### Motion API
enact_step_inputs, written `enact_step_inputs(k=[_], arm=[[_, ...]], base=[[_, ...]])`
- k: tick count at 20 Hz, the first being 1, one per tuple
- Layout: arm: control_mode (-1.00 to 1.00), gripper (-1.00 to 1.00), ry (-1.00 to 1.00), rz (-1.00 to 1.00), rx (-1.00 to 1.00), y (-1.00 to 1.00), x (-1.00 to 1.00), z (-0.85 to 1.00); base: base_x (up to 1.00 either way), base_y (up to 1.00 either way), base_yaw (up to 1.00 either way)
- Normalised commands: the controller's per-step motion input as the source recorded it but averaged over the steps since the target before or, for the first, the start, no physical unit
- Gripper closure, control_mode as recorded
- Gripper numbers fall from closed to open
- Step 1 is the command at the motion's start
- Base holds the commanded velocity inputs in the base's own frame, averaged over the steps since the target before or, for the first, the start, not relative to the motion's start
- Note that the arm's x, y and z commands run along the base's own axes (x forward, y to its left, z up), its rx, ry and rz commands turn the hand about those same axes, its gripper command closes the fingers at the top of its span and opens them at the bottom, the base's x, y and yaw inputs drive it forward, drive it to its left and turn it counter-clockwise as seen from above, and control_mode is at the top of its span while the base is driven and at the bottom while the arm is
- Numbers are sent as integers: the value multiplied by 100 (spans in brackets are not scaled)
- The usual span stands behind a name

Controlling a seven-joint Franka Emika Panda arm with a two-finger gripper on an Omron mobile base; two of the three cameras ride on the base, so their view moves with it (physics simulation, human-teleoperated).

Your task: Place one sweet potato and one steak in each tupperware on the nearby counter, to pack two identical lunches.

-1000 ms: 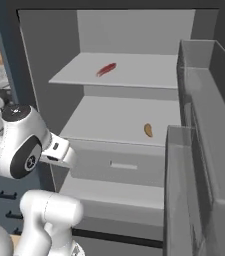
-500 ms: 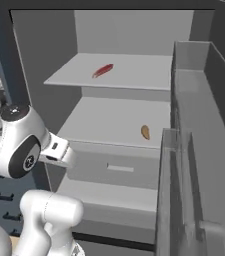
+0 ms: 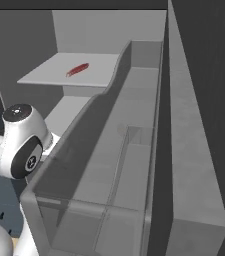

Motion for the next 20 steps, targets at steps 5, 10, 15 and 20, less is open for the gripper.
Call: enact_step_inputs(k=[5,10,15,20], arm=[[100,-100,0,0,0,0,0,0],[-100,-100,-3,0,0,0,0,6],[-100,-100,-33,0,0,25,2,61],[-100,-100,-42,-1,0,50,12,97]], base=[[0,0,0],[0,0,0],[0,0,0],[0,0,0]])
